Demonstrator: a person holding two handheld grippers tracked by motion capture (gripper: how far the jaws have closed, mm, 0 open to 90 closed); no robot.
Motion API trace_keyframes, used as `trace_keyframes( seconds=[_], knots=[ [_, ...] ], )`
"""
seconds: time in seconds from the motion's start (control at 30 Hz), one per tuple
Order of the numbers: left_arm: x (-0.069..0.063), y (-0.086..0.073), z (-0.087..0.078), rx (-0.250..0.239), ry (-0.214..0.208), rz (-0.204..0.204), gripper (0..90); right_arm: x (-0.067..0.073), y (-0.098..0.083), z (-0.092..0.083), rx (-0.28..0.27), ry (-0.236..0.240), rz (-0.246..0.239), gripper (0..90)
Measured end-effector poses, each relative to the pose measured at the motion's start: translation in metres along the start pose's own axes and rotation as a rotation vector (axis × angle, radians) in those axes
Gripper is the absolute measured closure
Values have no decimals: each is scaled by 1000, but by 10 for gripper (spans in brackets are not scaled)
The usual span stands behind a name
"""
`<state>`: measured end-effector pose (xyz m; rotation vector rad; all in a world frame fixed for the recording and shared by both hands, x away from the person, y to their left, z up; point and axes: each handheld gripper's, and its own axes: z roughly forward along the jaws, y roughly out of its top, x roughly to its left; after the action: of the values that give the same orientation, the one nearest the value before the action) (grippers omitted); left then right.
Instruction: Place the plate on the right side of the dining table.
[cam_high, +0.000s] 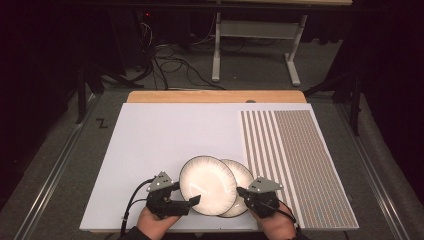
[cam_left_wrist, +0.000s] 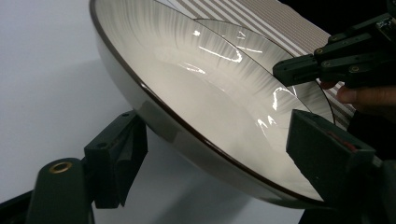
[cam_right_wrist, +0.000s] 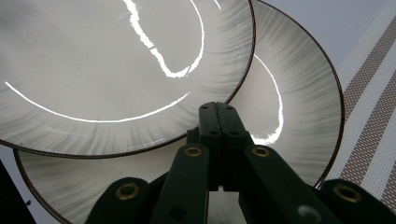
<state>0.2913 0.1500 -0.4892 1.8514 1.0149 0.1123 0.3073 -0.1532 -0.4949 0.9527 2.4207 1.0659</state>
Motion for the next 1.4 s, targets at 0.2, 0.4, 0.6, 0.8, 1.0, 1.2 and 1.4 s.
trace_keyframes(
  seconds=[0.2,0.4,0.6,0.8,1.0,1.2,1.4],
  knots=[
    [1,1,6,37,4,-46,295,-1,0,0,3,5,7,900],
    [2,4,8,41,31,-85,353,-1,1,0,5,9,10,900],
    [1,6,7,38,58,-79,425,-2,0,0,6,14,10,900],
    [-2,9,7,48,104,-66,485,-2,1,-1,0,14,9,900],
    [0,10,7,38,101,-71,522,-3,1,-3,-3,9,14,900],
    [-1,11,6,18,108,-64,559,-4,1,-3,-7,8,14,900],
    [-2,14,4,-6,116,-48,598,-4,1,-4,-14,4,18,900]
  ],
)
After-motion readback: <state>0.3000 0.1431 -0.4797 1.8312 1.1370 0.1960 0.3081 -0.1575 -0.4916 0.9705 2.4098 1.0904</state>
